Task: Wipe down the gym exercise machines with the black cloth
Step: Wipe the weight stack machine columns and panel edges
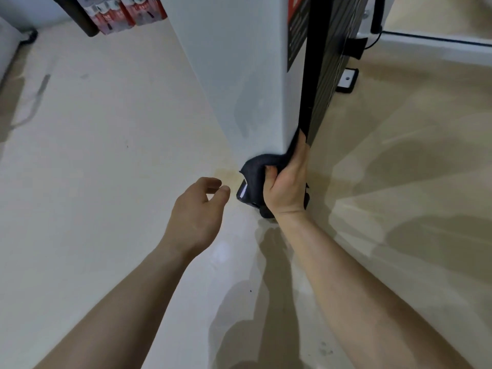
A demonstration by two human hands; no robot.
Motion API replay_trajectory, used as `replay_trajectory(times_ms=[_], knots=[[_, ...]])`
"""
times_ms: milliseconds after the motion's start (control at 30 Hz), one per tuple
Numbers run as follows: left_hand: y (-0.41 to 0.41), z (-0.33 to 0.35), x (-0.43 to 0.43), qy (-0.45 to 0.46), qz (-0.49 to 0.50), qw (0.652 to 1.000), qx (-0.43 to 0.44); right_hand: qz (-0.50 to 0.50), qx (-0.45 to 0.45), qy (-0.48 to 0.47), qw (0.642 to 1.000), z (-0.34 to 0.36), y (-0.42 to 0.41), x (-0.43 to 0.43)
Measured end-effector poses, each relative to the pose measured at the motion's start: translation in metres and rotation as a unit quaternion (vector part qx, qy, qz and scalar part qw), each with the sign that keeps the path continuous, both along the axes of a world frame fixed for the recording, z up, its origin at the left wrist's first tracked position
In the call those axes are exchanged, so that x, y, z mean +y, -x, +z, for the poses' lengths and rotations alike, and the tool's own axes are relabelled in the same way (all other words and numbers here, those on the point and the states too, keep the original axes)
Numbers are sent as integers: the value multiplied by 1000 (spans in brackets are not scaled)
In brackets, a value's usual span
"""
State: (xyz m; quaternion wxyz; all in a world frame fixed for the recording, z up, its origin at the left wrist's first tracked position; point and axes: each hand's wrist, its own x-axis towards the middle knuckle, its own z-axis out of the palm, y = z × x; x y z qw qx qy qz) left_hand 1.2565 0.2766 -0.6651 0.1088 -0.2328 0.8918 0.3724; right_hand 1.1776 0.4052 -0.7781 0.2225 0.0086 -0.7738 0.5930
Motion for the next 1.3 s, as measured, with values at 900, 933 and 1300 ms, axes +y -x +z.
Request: replay_trajectory(times_ms=[900,933,1300], knots=[[-6,-60,51,66,-205,963,-160,-3,-222,-204,953,-155,-37,13],[-8,-59,53,64,-207,963,-161,2,-229,-207,951,-154,-37,12],[5,-31,48,79,-208,958,-181,-4,-240,-107,965,-24,-32,-2]])
